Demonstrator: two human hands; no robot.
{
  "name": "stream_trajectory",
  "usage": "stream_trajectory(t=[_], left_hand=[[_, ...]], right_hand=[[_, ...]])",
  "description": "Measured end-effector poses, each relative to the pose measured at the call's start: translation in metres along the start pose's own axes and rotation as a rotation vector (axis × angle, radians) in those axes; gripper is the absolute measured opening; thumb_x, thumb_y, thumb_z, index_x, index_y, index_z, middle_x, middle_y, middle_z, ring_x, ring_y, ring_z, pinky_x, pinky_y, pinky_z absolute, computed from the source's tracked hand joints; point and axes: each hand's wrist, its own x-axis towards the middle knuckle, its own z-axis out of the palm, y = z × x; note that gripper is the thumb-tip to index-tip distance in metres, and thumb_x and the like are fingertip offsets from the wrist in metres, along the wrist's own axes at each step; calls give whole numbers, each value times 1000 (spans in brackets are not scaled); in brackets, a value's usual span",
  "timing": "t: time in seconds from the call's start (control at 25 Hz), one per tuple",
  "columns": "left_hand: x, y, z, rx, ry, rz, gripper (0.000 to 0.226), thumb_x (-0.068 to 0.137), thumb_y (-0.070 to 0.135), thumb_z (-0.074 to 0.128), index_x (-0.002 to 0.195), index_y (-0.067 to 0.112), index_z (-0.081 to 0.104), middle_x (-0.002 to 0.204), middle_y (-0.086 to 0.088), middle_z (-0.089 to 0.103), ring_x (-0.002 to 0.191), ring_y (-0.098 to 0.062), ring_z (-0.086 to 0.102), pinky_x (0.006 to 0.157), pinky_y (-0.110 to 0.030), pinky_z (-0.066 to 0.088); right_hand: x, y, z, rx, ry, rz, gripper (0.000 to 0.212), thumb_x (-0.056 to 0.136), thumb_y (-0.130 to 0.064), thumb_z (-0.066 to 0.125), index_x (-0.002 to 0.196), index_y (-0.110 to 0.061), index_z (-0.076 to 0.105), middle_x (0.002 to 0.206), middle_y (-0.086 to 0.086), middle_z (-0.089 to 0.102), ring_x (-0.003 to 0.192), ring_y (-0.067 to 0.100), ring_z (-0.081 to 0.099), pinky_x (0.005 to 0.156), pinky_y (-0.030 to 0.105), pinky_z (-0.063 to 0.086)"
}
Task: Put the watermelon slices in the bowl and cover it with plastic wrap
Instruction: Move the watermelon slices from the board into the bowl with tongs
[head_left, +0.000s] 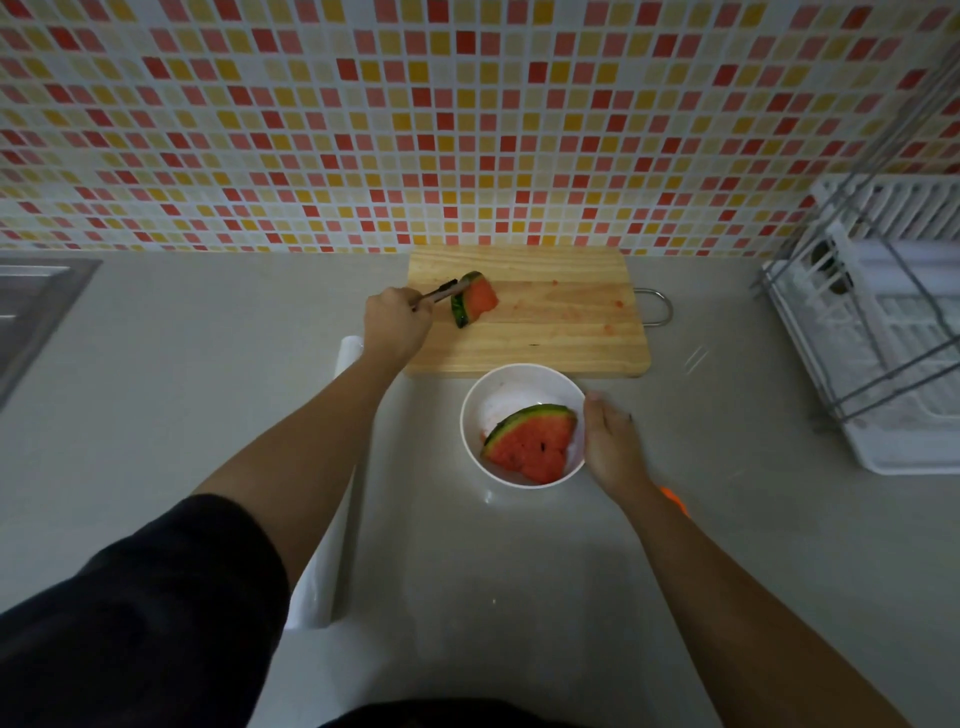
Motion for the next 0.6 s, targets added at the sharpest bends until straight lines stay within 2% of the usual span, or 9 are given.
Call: stream_trajectory(t=[0.08, 0.16, 0.24, 0.32, 0.4, 0.52, 0.6], left_hand=[[0, -3, 0, -125, -4, -84, 27, 89, 22, 56, 98, 4, 74, 81, -14, 69, 79, -26, 59, 68, -26, 38], [0, -5, 0, -315, -8, -227, 24, 86, 21, 60, 97, 6, 75, 76, -7, 64, 74, -21, 56, 68, -26, 40], [-2, -7, -1, -501, -20, -355, 19, 85, 14, 60, 93, 3, 73, 69, -6, 60, 63, -21, 51, 60, -28, 42], [-8, -9, -5, -631, -53, -408, 20, 85, 10, 60, 95, -4, 71, 63, -5, 54, 52, -17, 43, 50, -26, 37], [-21, -11, -15, -731, -116, -358, 17, 85, 10, 63, 90, -3, 71, 61, -5, 49, 49, -15, 37, 45, -23, 30], [-51, -17, -30, -813, -298, -227, 11, 85, 9, 63, 79, 4, 72, 54, 1, 47, 44, -9, 33, 42, -17, 26], [-71, -22, -39, -730, -421, -172, 12, 87, 7, 62, 82, 6, 73, 52, 8, 48, 44, -6, 34, 42, -14, 27]], right_hand=[[-1, 0, 0, 5, 2, -3, 51, 93, -41, 30, 54, -17, 53, 55, -6, 58, 60, 1, 55, 66, 29, 37], [-1, -1, 0, -1, -5, -3, 51, 94, -40, 30, 55, -17, 53, 54, -6, 58, 60, -1, 55, 66, 28, 37], [-1, -2, 0, -3, -8, -1, 49, 94, -40, 29, 57, -18, 53, 58, -7, 59, 64, 10, 58, 69, 29, 37], [-1, -2, -1, -5, -7, 3, 49, 94, -40, 29, 57, -19, 54, 60, -8, 59, 68, 17, 59, 69, 29, 37], [-1, -3, -1, -9, -12, 3, 50, 93, -41, 29, 56, -19, 54, 59, -9, 59, 67, 15, 59, 66, 28, 36], [-2, -5, -2, -13, -5, 12, 51, 93, -42, 28, 54, -20, 53, 55, -10, 57, 60, 1, 54, 58, 26, 35], [-1, -7, -1, -37, 2, 24, 52, 92, -43, 28, 52, -20, 52, 53, -10, 54, 59, 8, 54, 58, 26, 34]])
